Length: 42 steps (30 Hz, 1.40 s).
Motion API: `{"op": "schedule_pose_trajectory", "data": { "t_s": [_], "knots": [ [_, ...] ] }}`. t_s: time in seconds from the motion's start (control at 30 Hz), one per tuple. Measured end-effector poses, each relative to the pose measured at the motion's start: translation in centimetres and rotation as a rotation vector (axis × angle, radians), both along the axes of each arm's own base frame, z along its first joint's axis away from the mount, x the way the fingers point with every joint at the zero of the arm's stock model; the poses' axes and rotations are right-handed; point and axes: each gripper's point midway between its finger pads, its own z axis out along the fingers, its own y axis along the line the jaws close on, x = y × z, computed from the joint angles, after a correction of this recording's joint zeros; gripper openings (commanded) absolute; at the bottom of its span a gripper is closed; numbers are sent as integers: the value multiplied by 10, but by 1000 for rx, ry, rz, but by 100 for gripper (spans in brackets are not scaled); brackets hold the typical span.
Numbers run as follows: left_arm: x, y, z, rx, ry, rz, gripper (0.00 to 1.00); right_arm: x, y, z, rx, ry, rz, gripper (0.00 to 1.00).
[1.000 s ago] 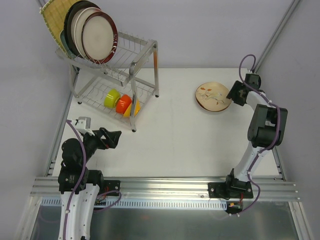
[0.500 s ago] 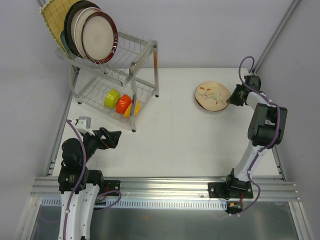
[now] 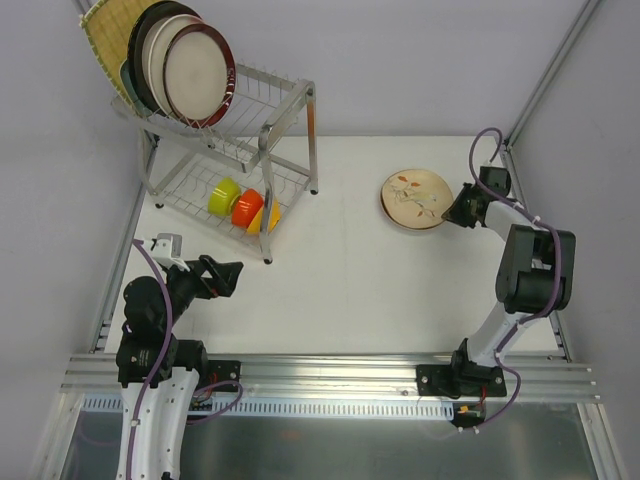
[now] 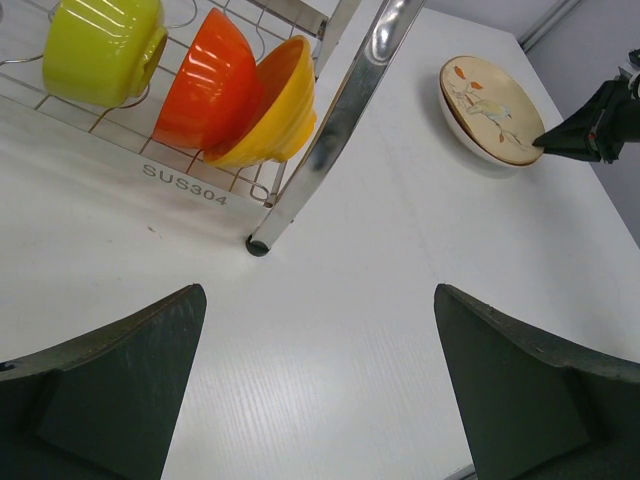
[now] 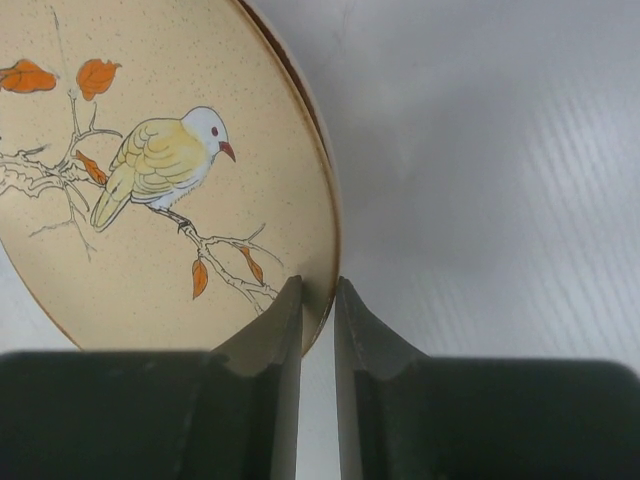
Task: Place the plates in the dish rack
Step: Grab a plate with the right arm
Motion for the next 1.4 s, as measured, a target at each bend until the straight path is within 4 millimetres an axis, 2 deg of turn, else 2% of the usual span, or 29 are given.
{"op": "schedule_pose_trajectory", "data": {
  "t_s": [0.27,0.57,0.7,0.8,1.0,1.4],
  "knots": [
    [0,0,0,0,1,0,99,-33,26,0,-17,75,3,5],
    [0,0,0,0,1,-1,99,-54,30,3,-7,146,-9,10],
    [0,0,0,0,1,-1,99,-59,28,7,-16,152,-16,15],
    [0,0,0,-1,3,-3,99,-59,28,8,-17,152,-17,1],
    [1,-1,-3,-2,15,-7,99,-61,27,12,-25,144,-23,1],
    [1,-1,-3,-2,16,-8,99,-68,25,52,-31,60,-39,1]
  ]
}}
